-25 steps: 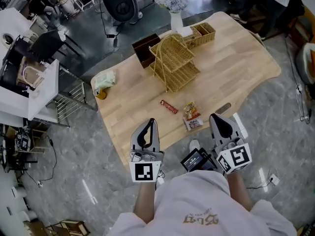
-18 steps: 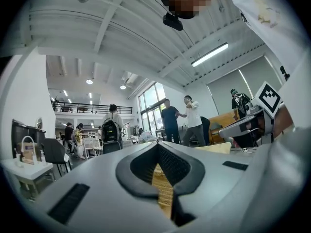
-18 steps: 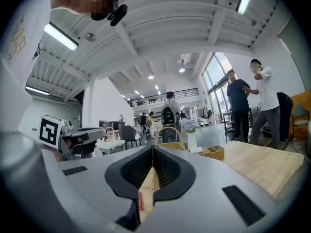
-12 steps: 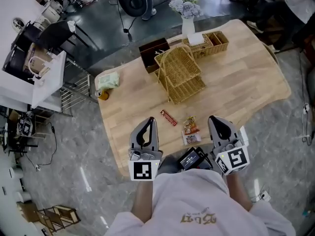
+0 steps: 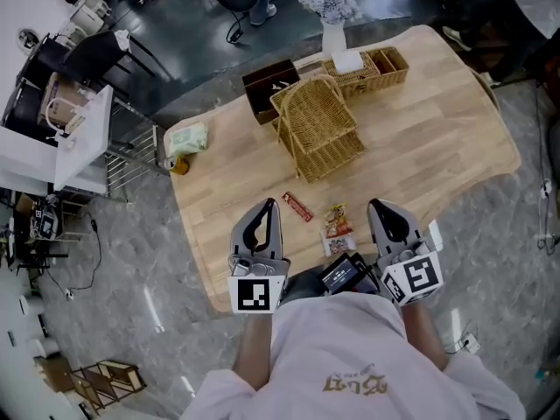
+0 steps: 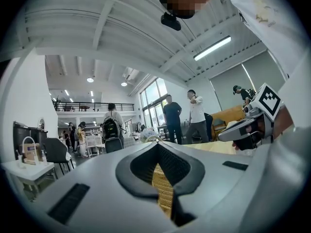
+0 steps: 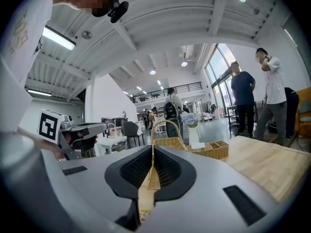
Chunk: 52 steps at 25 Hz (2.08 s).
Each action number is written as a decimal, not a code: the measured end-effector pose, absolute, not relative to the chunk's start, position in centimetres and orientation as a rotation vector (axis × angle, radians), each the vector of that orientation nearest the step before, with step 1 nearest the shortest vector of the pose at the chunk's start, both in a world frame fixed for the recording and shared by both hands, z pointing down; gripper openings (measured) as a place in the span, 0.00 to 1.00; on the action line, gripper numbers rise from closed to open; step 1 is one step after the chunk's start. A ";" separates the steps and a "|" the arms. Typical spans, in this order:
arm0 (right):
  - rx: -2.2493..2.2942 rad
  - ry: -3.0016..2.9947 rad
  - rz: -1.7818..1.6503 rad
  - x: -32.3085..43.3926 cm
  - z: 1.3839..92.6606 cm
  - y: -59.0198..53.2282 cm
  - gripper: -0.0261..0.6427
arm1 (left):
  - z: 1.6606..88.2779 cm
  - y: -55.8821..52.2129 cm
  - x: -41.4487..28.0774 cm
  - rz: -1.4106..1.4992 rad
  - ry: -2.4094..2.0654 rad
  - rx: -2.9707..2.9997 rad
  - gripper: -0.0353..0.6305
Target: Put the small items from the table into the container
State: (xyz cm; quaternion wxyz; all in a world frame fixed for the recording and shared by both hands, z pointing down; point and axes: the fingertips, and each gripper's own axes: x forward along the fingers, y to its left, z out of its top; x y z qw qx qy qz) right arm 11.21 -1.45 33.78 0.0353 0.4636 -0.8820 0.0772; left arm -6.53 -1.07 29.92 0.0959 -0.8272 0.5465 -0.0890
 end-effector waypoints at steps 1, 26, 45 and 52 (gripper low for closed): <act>1.425 -2.705 0.246 11.3 34.0 -1.6 0.07 | 30.1 -1.2 -6.4 -0.262 1.621 -2.458 0.04; 1.248 -2.469 0.507 11.1 46.4 -1.1 0.07 | 40.1 -2.5 -4.4 -0.377 1.602 -2.677 0.04; 1.063 -2.322 0.622 9.1 54.1 0.5 0.11 | 46.4 -1.8 -4.5 -0.407 1.633 -2.817 0.04; 1.036 -2.263 0.678 8.9 56.9 0.8 0.16 | 49.5 -1.4 -4.1 -0.465 1.606 -2.861 0.04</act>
